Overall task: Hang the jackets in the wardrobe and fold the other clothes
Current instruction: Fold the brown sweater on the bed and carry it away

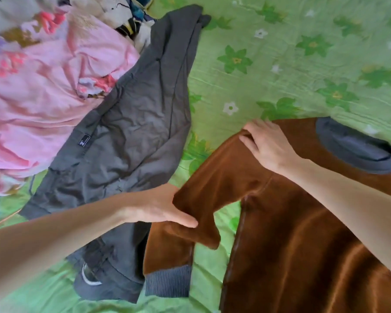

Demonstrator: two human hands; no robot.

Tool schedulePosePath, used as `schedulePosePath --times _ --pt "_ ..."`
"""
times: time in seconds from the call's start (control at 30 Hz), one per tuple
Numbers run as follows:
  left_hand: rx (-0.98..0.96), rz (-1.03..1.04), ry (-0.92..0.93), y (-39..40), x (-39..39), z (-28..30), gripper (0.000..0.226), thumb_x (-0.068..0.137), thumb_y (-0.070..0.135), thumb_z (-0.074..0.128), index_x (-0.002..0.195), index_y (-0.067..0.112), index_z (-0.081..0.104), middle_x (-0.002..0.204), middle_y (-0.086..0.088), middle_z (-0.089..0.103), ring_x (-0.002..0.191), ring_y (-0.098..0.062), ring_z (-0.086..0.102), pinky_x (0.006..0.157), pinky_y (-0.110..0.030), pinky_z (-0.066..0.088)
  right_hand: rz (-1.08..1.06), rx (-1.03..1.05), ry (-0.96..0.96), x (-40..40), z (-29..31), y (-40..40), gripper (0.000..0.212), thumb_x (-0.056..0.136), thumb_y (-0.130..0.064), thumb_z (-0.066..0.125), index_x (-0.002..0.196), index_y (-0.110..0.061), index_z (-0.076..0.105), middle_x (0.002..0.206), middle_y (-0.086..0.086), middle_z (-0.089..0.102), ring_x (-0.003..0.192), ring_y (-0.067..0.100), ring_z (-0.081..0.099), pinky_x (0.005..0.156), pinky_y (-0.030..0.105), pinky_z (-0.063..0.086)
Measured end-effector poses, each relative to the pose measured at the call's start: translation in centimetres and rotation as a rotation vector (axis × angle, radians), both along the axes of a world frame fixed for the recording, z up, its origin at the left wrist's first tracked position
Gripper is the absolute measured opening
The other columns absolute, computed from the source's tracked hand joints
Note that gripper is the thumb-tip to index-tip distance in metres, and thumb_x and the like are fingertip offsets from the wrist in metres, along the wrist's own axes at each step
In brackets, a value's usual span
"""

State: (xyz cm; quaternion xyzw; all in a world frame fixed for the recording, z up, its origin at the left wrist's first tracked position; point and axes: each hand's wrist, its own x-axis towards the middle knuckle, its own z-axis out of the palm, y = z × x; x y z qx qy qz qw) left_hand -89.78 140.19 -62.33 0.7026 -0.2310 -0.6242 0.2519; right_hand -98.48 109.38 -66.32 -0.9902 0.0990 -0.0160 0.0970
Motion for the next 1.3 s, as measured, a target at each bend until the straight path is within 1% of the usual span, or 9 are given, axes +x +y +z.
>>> schedulePosePath --times 0.17,0.27,0.4,0.6,0.73,0.87,1.07,1.2,1.3 --pt "0.159 -0.069 -0.243 5.8 4.1 -1.2 0.041 0.072 0.043 0.096 0.058 0.010 0.077 0.069 0.007 0.077 0.082 -0.014 0.076 0.074 -0.019 0.055 -0.077 -0.069 0.038 0.1 -0.4 0.2 0.028 0.107 -0.033 0.051 0.117 -0.010 0.063 0.112 0.011 0.062 0.109 0.036 0.055 0.103 0.050 0.039" --pt "0.112 0.112 -0.117 7.9 8.0 3.3 0.019 0.085 0.027 0.086 0.089 0.008 0.082 0.089 -0.009 0.081 0.081 -0.019 0.077 0.073 -0.029 0.058 -0.157 -0.103 -0.034 0.4 -1.2 2.4 0.024 0.106 -0.031 0.053 0.114 -0.011 0.064 0.112 0.013 0.063 0.109 0.039 0.055 0.103 0.054 0.040" --pt "0.130 0.201 -0.145 10.3 12.3 5.9 0.023 0.089 0.023 0.080 0.095 0.001 0.079 0.092 -0.020 0.079 0.074 -0.023 0.074 0.067 -0.029 0.059 -0.325 -0.064 -0.100 0.9 -2.9 5.7 0.022 0.105 -0.028 0.053 0.112 -0.010 0.064 0.114 0.015 0.060 0.112 0.042 0.052 0.100 0.056 0.042" --pt "0.180 0.144 -0.499 13.0 14.2 3.4 0.005 0.089 0.015 0.065 0.094 0.013 0.065 0.084 -0.001 0.060 0.077 -0.015 0.054 0.066 -0.028 0.038 -0.458 0.028 -0.073 1.7 -4.3 7.0 0.025 0.105 -0.023 0.054 0.123 -0.007 0.061 0.127 0.025 0.051 0.123 0.047 0.044 0.106 0.063 0.037" --pt "0.146 0.277 -0.644 16.3 15.3 0.2 0.006 0.092 0.009 0.073 0.093 0.015 0.071 0.095 -0.007 0.071 0.090 -0.023 0.063 0.069 -0.020 0.041 -0.379 0.059 -0.183 0.9 -4.5 8.9 0.046 0.108 -0.029 0.047 0.153 -0.020 0.040 0.157 0.019 0.034 0.147 0.042 0.030 0.118 0.061 0.027" --pt "0.093 0.480 -0.648 18.3 15.4 -1.3 0.014 0.096 0.027 0.075 0.087 0.016 0.076 0.086 -0.005 0.071 0.075 -0.014 0.060 0.062 -0.019 0.042 -0.293 0.047 -0.129 -0.8 -4.8 11.4 0.058 0.106 -0.047 0.037 0.160 -0.027 0.032 0.170 0.007 0.021 0.157 0.036 0.018 0.121 0.064 0.018" --pt "0.000 0.779 -0.490 16.9 14.2 -1.7 0.018 0.094 0.029 0.077 0.081 0.020 0.068 0.058 0.005 0.063 0.054 -0.013 0.056 0.047 -0.020 0.042 -0.581 0.151 0.250 -0.6 -7.3 11.4 0.077 0.097 -0.078 0.008 0.164 -0.042 -0.003 0.173 -0.008 -0.012 0.160 0.033 -0.008 0.119 0.075 0.005" --pt "-0.043 0.890 -0.321 15.1 13.9 0.7 0.018 0.086 0.025 0.085 0.081 0.017 0.069 0.059 0.003 0.068 0.047 -0.006 0.062 0.045 -0.015 0.048 -0.571 0.186 0.312 0.3 -6.8 11.2 0.078 0.098 -0.073 0.017 0.165 -0.038 -0.001 0.174 -0.003 -0.011 0.159 0.035 -0.009 0.122 0.071 0.004" --pt "-0.096 0.882 -0.122 13.1 13.4 2.0 0.018 0.087 0.022 0.083 0.079 0.017 0.068 0.068 -0.002 0.069 0.053 -0.010 0.065 0.052 -0.020 0.053 -0.436 0.215 0.137 0.4 -5.6 12.0 0.072 0.102 -0.061 0.037 0.164 -0.031 0.016 0.174 0.004 0.007 0.160 0.031 0.003 0.125 0.061 0.013"
